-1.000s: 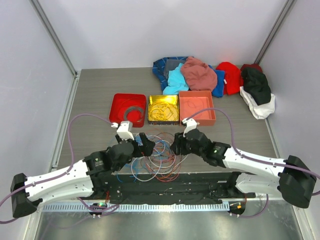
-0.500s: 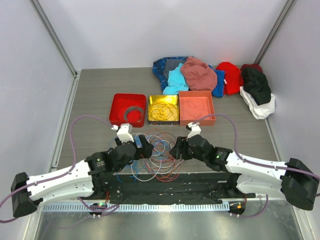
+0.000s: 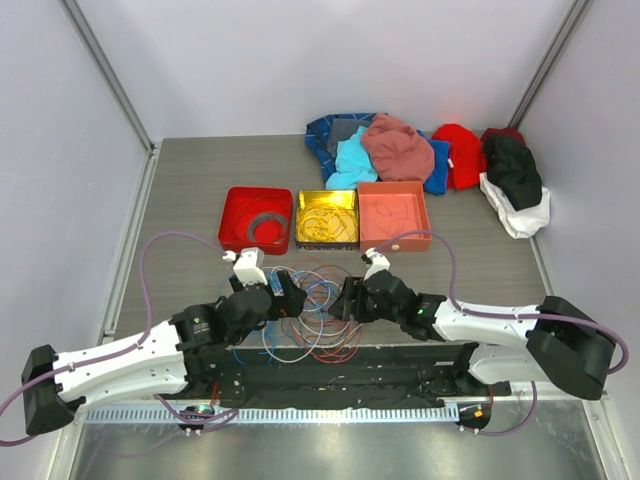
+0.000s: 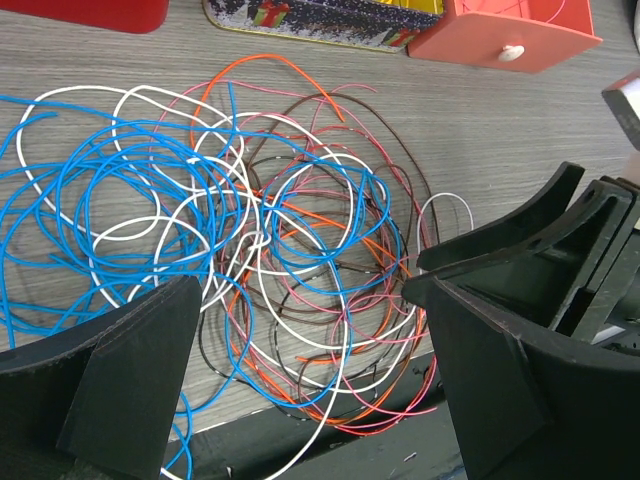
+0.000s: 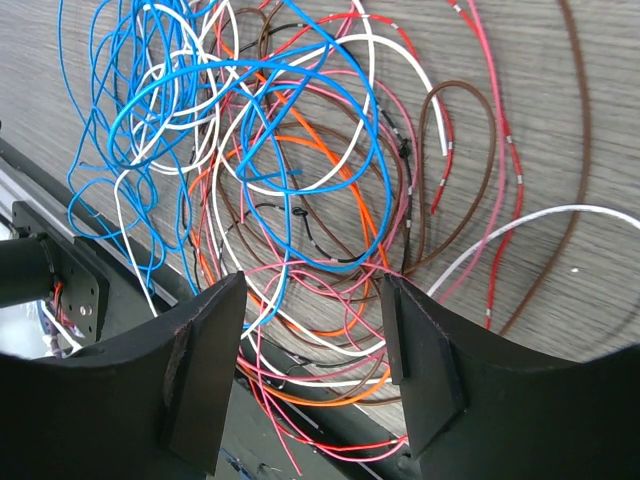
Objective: Untangle the cables
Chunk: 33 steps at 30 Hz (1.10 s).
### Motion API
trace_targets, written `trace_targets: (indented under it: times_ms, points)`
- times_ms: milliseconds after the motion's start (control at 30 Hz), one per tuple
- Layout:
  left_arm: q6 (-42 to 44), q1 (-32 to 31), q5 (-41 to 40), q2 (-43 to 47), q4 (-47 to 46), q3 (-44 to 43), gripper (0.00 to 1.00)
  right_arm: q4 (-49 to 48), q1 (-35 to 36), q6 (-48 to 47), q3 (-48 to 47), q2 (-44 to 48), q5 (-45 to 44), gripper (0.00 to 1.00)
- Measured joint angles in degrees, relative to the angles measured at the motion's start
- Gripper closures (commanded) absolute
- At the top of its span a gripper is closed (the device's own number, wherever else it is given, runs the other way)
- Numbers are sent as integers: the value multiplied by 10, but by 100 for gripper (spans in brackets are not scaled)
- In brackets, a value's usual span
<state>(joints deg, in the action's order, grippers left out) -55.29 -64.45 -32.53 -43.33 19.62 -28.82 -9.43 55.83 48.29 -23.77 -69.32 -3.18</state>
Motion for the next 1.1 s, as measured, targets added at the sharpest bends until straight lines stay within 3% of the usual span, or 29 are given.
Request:
trace_targets:
  times_ms: [167, 333, 567, 800, 1100]
  points:
    - [0, 0, 0, 2, 0, 0, 0, 0, 1, -1, 0, 2, 2, 38]
    - [0, 0, 0, 7, 0, 2, 0, 60, 6, -25, -16, 63, -17, 39]
    - [-1, 0, 0, 5, 0, 9, 0, 156, 34, -130, -71, 112, -41, 39]
    - [-1, 0, 0, 5, 0, 17, 0, 264, 82, -247, -130, 86, -80, 40]
    - [-3, 0, 2, 11, 0, 27, 0, 324, 155, -295, -182, 18, -114, 39]
